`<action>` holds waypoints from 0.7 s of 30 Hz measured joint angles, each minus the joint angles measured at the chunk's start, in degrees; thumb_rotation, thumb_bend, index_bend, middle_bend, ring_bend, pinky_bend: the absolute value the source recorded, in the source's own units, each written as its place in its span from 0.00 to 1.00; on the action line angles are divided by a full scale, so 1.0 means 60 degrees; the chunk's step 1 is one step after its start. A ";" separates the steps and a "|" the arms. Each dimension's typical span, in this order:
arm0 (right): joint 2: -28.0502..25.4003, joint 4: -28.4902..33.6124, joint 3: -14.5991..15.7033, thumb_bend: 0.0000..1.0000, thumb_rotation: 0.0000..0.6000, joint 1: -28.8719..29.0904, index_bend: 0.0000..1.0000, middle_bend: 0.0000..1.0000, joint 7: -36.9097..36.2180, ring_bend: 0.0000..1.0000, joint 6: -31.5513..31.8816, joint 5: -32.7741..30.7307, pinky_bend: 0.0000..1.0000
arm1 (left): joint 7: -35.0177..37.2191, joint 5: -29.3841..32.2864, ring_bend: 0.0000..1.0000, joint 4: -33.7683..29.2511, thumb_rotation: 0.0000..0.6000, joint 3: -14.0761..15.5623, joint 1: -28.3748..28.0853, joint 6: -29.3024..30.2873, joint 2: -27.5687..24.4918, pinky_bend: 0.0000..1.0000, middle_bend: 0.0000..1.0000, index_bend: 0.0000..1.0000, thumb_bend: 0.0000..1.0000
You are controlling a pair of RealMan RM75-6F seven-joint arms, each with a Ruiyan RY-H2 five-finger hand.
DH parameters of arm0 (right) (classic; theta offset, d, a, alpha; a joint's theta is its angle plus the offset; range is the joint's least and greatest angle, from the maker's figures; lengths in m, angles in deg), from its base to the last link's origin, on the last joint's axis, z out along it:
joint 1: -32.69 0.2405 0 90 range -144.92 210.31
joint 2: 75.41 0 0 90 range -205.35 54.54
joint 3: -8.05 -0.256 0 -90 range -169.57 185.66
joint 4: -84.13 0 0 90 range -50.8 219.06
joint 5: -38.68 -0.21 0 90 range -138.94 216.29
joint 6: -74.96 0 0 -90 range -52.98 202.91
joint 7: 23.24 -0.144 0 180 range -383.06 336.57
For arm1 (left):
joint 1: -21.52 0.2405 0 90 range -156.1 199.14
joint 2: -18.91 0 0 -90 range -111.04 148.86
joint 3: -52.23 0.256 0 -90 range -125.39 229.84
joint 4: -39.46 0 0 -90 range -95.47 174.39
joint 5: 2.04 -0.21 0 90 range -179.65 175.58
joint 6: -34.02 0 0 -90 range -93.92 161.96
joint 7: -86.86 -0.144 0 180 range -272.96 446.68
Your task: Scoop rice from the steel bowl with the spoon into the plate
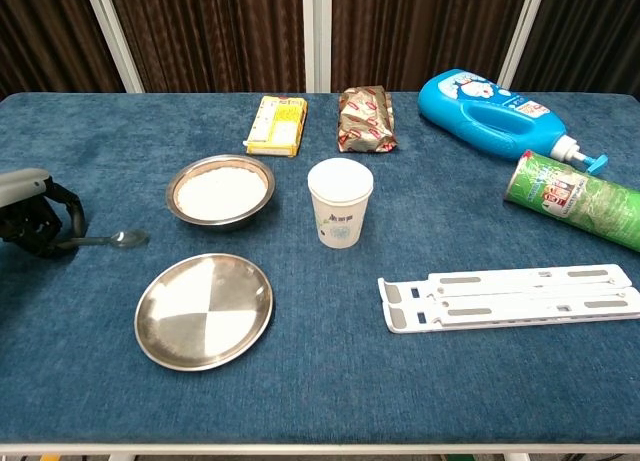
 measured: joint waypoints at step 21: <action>-0.0141 0.0112 -0.0063 0.25 1.00 -0.0073 0.00 0.18 0.0090 0.00 0.0275 0.0113 0.00 | -0.0311 -0.0515 0.90 -0.0806 1.00 -0.0111 -0.0208 0.0206 -0.0950 1.00 0.96 0.63 0.51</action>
